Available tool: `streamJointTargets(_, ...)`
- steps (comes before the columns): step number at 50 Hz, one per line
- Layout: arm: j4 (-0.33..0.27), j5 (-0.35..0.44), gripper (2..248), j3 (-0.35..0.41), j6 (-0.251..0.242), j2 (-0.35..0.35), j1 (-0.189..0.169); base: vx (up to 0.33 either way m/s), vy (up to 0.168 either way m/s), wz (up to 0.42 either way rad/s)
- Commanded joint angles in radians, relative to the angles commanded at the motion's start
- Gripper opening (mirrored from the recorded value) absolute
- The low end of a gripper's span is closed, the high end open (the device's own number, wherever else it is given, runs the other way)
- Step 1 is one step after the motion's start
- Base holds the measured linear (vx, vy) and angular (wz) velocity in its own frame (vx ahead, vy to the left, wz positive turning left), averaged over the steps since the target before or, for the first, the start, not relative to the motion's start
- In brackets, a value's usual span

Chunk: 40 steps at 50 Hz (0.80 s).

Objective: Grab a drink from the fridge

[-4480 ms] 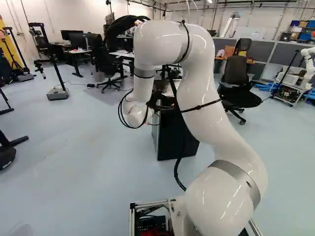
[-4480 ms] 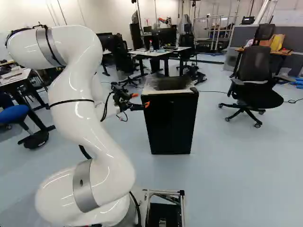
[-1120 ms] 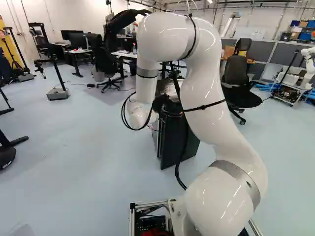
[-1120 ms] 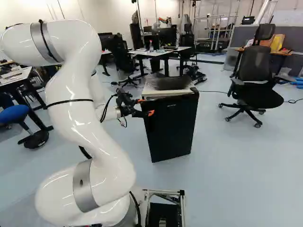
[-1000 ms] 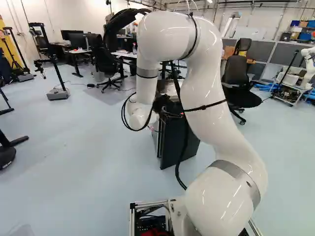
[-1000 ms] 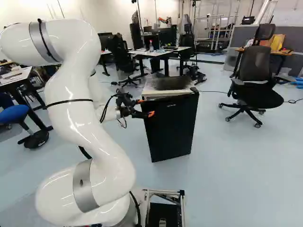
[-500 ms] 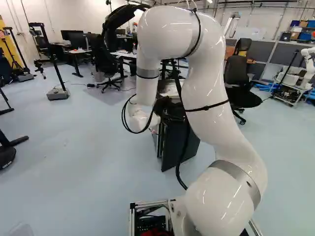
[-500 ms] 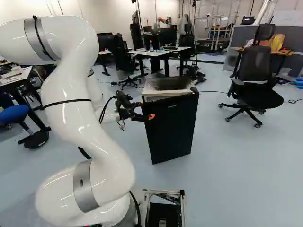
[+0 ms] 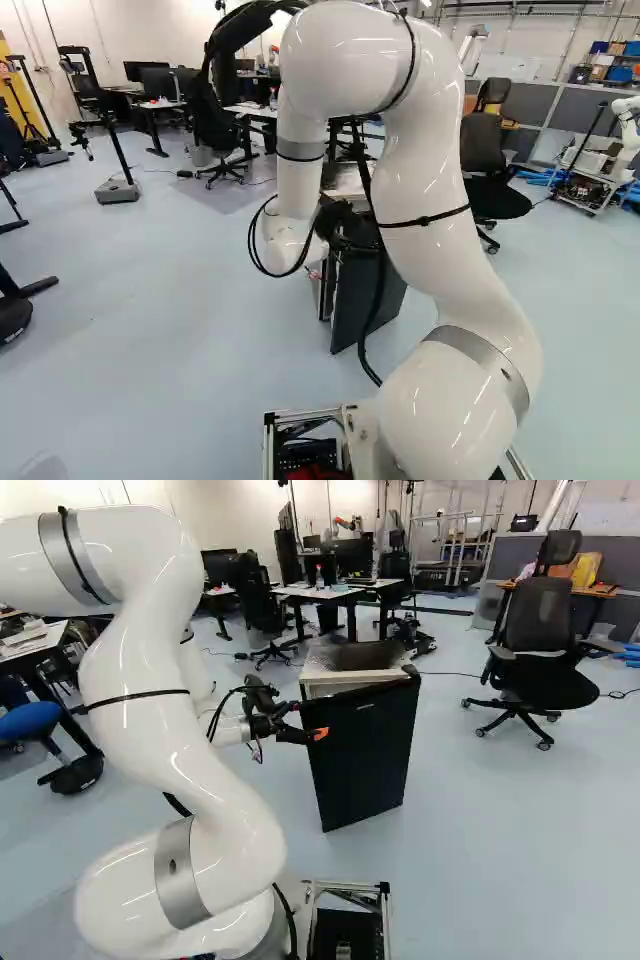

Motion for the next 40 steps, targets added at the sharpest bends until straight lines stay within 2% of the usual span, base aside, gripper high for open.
streamJointTargets(23, 0.05, 0.003, 247, 0.052, 0.0, 0.024, 0.02, 0.0, 0.0, 0.0)
streamJointTargets(40, 0.087, 0.032, 247, 0.091, 0.0, 0.042, 0.037, 0.0, 0.0, 0.0)
